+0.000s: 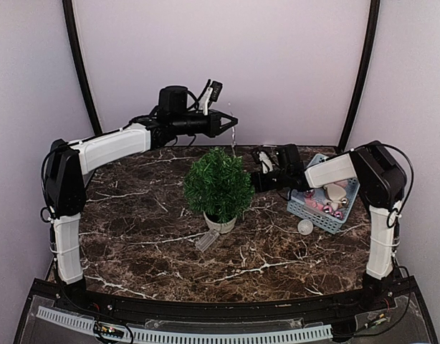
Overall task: Decorate the small christmas tree
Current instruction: Wrap the side of the string light in the gap of the branches.
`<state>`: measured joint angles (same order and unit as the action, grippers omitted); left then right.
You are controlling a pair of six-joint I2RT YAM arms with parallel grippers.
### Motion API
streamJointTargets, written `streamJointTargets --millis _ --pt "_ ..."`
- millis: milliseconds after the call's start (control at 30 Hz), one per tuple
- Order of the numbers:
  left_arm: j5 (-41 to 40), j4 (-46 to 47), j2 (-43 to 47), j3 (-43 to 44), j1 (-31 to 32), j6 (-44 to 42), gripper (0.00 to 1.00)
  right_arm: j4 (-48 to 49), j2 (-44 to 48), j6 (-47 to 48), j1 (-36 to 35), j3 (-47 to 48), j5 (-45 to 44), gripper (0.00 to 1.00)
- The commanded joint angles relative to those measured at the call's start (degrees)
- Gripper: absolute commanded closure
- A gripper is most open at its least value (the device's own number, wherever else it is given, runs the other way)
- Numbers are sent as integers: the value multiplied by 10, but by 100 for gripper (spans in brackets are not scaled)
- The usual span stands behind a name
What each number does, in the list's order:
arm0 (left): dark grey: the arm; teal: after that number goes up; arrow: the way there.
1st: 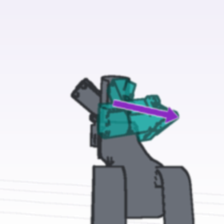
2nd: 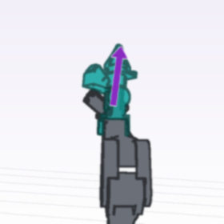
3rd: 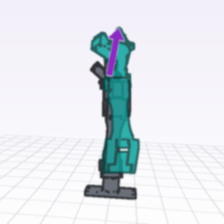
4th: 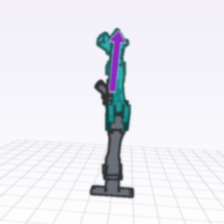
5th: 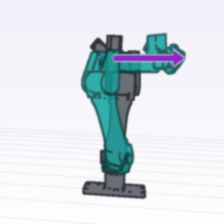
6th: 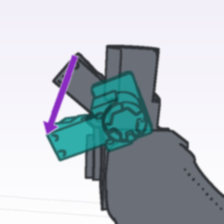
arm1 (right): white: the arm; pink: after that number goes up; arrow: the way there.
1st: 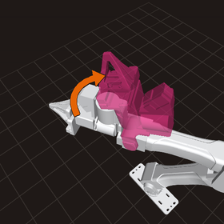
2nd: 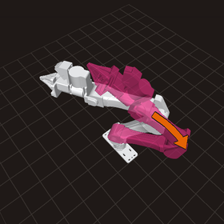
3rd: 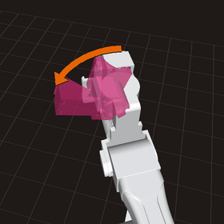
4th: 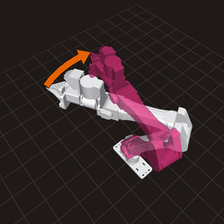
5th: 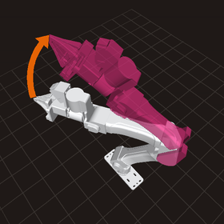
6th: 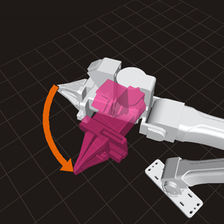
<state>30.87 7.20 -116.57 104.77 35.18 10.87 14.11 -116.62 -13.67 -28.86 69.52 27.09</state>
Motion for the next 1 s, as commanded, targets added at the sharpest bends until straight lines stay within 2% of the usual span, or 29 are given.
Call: streamJointTargets --millis 0,67,133,167,200,367,633,967 --pt "9 19 27 18 -3 -9 100 15 -24 -8 -10 32 -22 44" --pt "7 16 27 17 -3 -14 100 20 -26 -15 -7 34 -37 59" --pt "5 13 28 15 -3 -19 100 28 -22 -26 -2 30 -49 87" --pt "3 12 28 14 -3 -22 100 35 -16 -33 4 26 -53 97" --pt "2 12 28 10 -4 -24 100 42 -9 -40 10 20 -59 100" --pt "1 15 28 -5 -14 -27 100 55 58 -54 44 -22 -108 100" --pt "17 46 21 -42 -46 -15 100 -2 183 -48 100 -57 -171 100" --pt "81 74 -12 -53 -57 -7 100 -99 288 -26 110 6 -186 100"
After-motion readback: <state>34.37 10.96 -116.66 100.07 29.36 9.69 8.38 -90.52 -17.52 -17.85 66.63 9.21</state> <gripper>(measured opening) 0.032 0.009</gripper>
